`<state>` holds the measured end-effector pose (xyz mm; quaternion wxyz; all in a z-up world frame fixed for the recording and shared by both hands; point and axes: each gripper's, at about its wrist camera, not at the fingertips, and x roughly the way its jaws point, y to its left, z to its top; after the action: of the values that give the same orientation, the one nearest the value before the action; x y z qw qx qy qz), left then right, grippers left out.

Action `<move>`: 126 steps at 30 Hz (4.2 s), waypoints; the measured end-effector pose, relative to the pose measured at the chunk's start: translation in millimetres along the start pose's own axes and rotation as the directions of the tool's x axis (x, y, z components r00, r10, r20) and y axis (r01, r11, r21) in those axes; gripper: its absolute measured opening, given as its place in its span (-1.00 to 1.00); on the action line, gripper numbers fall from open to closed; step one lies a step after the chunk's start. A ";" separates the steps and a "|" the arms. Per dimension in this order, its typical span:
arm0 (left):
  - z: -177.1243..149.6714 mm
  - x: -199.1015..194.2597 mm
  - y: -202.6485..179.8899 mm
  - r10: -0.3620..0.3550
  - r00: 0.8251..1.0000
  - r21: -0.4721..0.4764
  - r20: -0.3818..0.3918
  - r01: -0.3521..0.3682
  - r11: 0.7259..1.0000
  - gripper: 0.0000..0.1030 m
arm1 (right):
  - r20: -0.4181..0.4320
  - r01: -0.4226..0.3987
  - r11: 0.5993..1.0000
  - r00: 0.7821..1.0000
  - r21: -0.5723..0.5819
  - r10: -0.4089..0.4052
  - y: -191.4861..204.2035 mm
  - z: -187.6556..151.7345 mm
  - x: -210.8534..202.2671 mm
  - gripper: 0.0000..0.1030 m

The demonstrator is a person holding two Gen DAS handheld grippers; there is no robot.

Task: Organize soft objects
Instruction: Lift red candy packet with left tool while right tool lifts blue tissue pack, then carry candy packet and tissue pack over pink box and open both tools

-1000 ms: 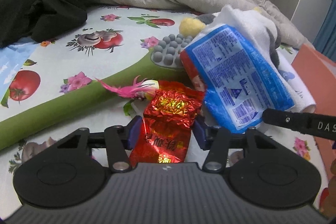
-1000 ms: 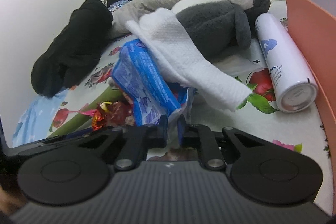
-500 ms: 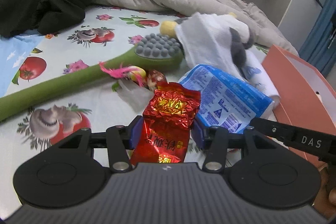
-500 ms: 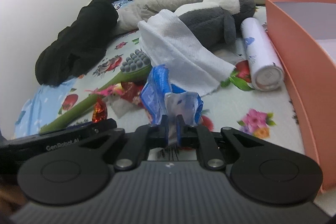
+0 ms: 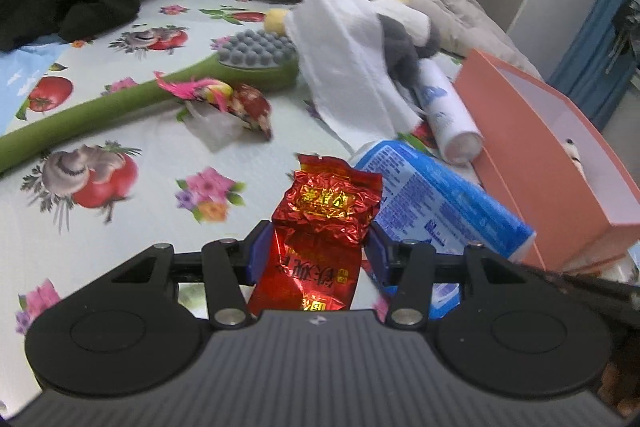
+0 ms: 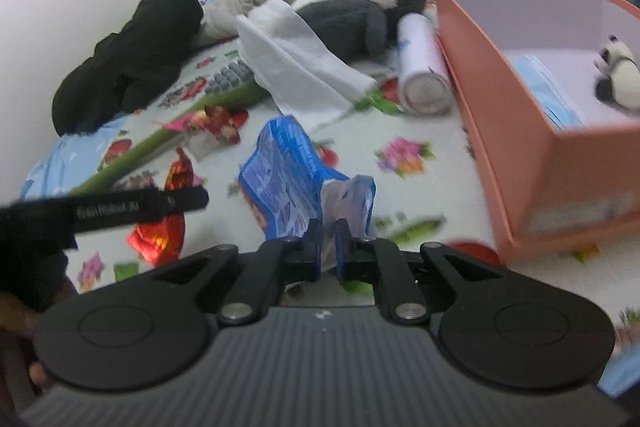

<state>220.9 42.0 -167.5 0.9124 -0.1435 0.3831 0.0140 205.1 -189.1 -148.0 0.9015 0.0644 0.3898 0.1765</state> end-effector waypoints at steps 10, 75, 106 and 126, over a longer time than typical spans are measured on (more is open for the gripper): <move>-21.6 -9.3 -22.7 -0.021 0.999 0.019 -0.030 0.022 1.000 0.09 | -0.030 0.065 0.998 0.997 -0.003 -0.065 -15.7 -18.4 -14.1 -0.28; 11.4 -44.7 -42.8 -0.046 0.999 0.006 -0.013 0.046 0.999 0.10 | 0.088 -0.003 0.999 0.996 -0.052 0.008 5.0 40.5 -31.4 -0.76; 155.2 -59.6 -236.4 -0.178 0.982 0.164 0.067 0.166 0.973 0.10 | 0.246 0.085 0.995 0.964 0.055 -0.096 -117.0 170.8 -108.3 -0.76; 113.4 111.6 -329.8 -0.121 0.961 0.281 -0.250 0.191 0.940 0.10 | -0.072 0.222 0.959 0.974 0.178 -0.213 -245.5 122.7 -12.8 -0.75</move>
<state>423.2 -252.5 -87.7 0.8714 -0.0328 0.4707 -0.1343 351.8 -419.3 -117.1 0.8951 0.0998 0.4326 0.0411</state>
